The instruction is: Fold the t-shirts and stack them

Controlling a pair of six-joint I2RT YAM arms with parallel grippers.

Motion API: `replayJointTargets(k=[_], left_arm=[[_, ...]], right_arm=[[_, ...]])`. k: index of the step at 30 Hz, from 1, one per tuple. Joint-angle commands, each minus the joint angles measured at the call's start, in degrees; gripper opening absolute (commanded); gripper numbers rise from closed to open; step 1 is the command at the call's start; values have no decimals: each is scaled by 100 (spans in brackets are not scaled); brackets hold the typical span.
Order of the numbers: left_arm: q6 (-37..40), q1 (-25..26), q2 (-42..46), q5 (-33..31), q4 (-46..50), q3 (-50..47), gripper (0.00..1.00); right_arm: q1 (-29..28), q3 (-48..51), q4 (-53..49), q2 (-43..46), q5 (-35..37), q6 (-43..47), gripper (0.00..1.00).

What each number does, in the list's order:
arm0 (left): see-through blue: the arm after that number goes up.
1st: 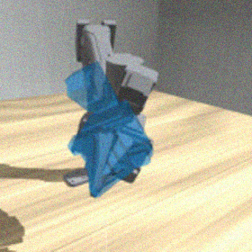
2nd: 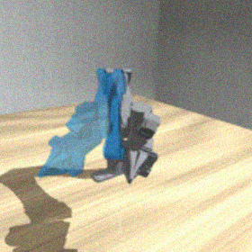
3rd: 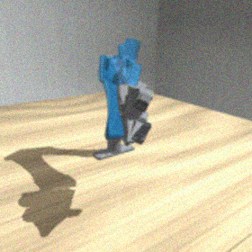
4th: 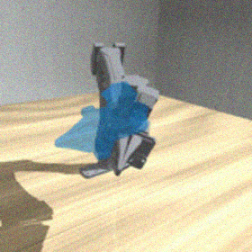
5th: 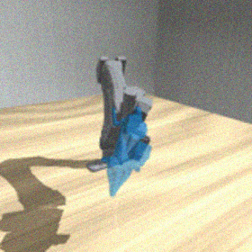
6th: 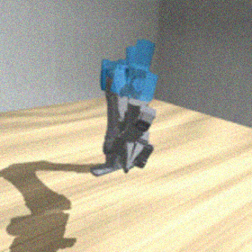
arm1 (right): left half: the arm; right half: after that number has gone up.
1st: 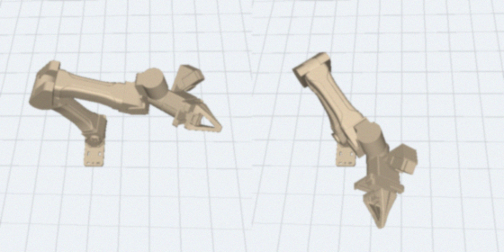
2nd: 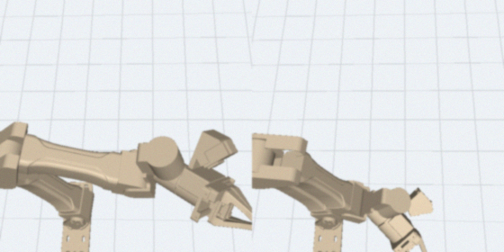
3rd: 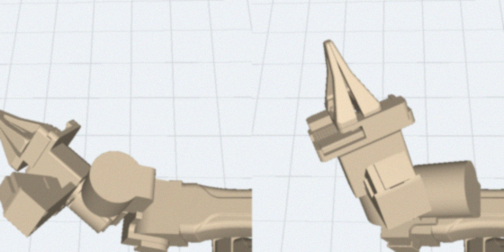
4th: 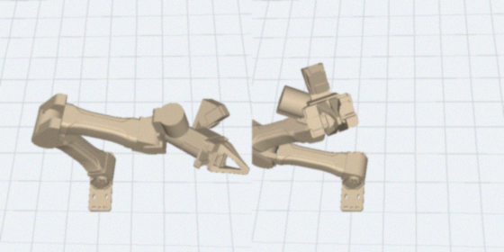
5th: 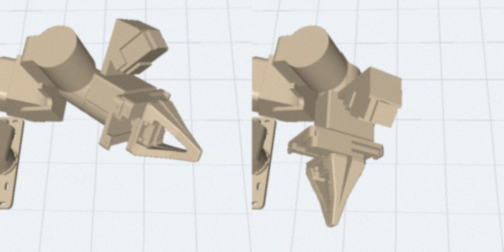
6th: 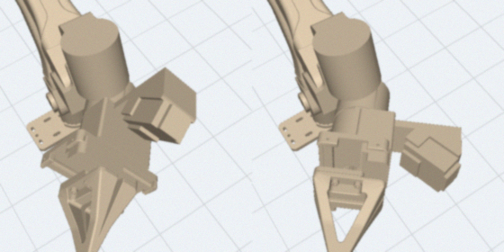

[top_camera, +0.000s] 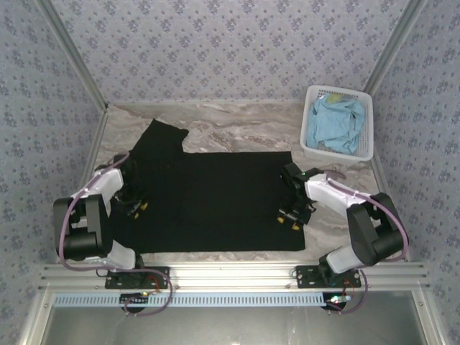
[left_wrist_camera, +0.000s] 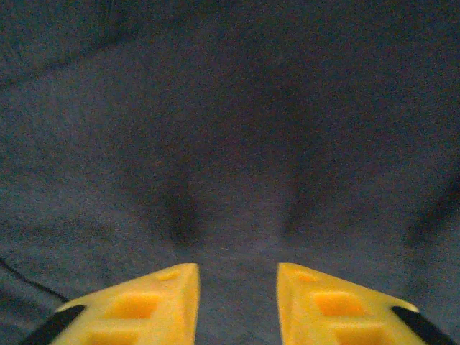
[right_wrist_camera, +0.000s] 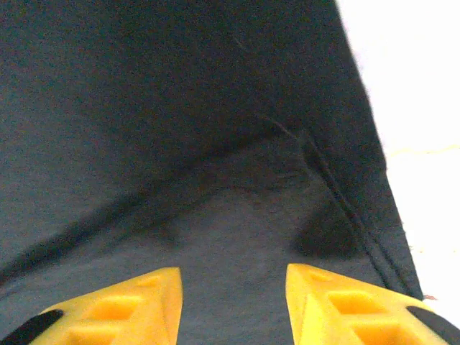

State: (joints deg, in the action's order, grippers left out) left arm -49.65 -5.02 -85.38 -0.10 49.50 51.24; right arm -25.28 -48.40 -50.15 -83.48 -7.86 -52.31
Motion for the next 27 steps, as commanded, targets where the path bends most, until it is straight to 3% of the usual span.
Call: replayJointTargets(k=[1, 7, 13, 23, 27], left_arm=[[104, 192, -171, -115, -64, 1258, 41], [233, 414, -2018, 27, -458, 3770, 46], [69, 346, -3868, 47, -548, 6096, 51], [-5, 335, -6553, -210, -169, 9925, 51], [-17, 317, -7219, -367, -65, 10706, 52]], right_arm=[[-108, -839, 87, 368, 991, 232, 52], [20, -2197, 622, -649, 1690, 1413, 52], [311, -3105, 941, -1375, 1516, 2091, 53], [497, -3128, 1187, -1405, 975, 2301, 52], [530, -3083, 1135, -1306, 928, 2274, 52]])
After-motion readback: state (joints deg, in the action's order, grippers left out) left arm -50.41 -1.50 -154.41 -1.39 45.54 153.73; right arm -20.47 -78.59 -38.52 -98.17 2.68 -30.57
